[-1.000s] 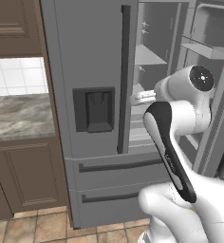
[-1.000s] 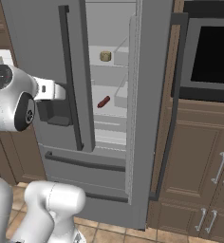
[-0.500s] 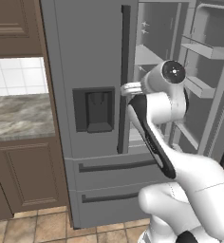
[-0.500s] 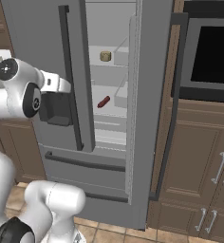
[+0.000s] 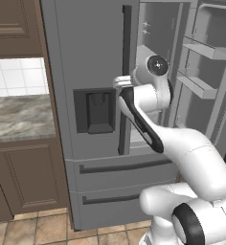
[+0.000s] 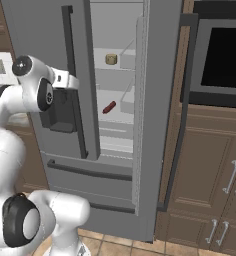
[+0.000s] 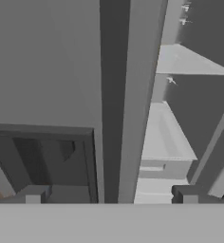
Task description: Retrieve the sausage and cheese from the fridge and place them on the cutting board on the counter.
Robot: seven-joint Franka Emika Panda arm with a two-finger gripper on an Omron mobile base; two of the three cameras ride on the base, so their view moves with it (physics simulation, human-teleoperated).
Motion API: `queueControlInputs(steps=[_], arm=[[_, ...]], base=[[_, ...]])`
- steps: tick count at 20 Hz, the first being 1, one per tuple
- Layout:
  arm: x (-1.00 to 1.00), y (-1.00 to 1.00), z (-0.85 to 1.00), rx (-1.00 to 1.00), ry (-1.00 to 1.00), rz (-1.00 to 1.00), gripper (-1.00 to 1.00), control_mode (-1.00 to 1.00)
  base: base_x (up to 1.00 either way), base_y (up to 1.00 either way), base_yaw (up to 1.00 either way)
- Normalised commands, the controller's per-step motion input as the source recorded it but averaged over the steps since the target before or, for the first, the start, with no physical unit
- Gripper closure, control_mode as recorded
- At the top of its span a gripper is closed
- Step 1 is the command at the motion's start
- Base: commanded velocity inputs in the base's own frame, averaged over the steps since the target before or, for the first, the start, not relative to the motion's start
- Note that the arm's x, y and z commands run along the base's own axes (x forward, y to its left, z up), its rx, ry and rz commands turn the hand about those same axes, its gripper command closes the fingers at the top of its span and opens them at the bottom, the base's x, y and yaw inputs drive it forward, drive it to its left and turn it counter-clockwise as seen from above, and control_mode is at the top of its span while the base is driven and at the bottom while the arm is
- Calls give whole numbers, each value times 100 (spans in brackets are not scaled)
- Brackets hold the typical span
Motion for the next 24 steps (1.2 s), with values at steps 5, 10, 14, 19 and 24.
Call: queueControlInputs(steps=[5,10,14,19,24], arm=[[62,8,0,0,0,-2,-100,-100],[57,-1,0,0,0,-2,-100,-100],[66,-3,-2,0,0,0,-100,-100],[66,-5,-16,0,-3,0,-100,-100],[57,0,-27,-5,-24,-1,-100,-100]], base=[[0,0,0],[0,0,0],[0,0,0],[0,0,0],[0,0,0]])
